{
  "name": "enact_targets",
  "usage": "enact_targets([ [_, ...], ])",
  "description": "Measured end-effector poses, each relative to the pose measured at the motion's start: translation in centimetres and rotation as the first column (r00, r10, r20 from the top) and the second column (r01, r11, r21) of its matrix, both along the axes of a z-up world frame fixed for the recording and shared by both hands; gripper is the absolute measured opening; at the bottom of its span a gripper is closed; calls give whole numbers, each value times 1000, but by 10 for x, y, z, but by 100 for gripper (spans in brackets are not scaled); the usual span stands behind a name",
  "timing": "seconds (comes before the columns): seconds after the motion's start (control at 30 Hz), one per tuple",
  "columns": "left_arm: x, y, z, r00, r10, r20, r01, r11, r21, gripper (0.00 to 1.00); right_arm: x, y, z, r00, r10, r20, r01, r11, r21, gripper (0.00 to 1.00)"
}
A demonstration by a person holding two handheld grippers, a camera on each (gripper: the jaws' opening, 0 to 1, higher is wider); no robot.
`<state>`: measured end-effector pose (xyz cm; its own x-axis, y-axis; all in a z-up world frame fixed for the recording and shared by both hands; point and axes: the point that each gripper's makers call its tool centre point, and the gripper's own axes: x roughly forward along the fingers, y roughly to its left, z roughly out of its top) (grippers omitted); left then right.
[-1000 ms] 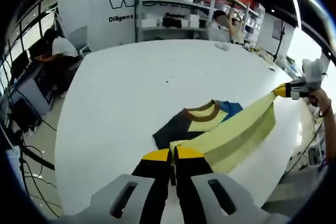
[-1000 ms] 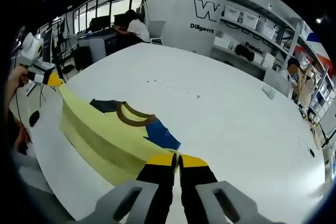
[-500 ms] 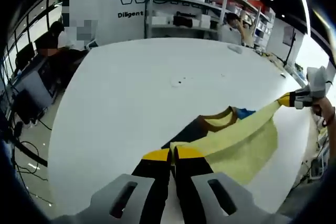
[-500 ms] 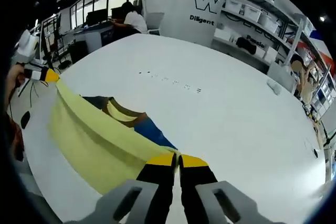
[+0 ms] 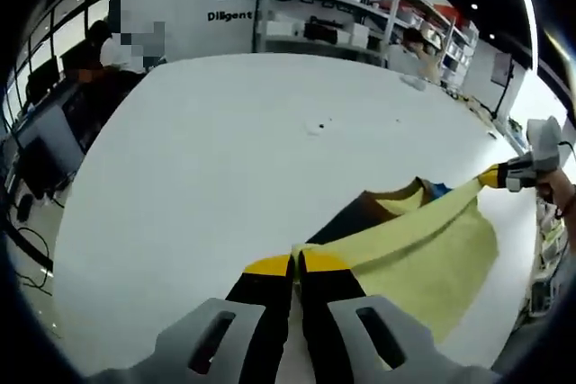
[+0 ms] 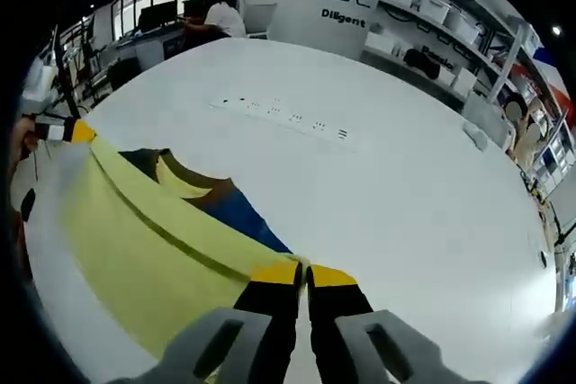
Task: Fold the garment on the visible template until the final outline fits inside the template.
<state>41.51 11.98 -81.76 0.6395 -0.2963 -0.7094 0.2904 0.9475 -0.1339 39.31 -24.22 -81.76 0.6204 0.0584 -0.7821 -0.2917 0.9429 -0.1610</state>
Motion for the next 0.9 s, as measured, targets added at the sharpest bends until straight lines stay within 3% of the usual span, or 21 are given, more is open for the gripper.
enact_targets([
  [0.13, 2, 4, -17, 1000, 11, -13, -11, 1000, 14, 4, 4, 3, -6, 1000, 4, 10, -4, 1000, 17, 0],
  [0.27, 4, 4, -23, 1000, 13, -7, -13, 1000, 20, 4, 6, 2, -16, 1000, 5, -6, -5, 1000, 6, 0],
  [0.5, 8, 5, -30, 999, 20, 50, -21, 999, 26, 4, 7, -1, -27, 1000, 0, -11, 0, 1000, 10, 0],
  [0.9, 3, 5, -38, 998, 20, 54, -22, 999, 49, 4, 5, -3, -43, 1000, -2, -17, 2, 1000, 24, 0],
])
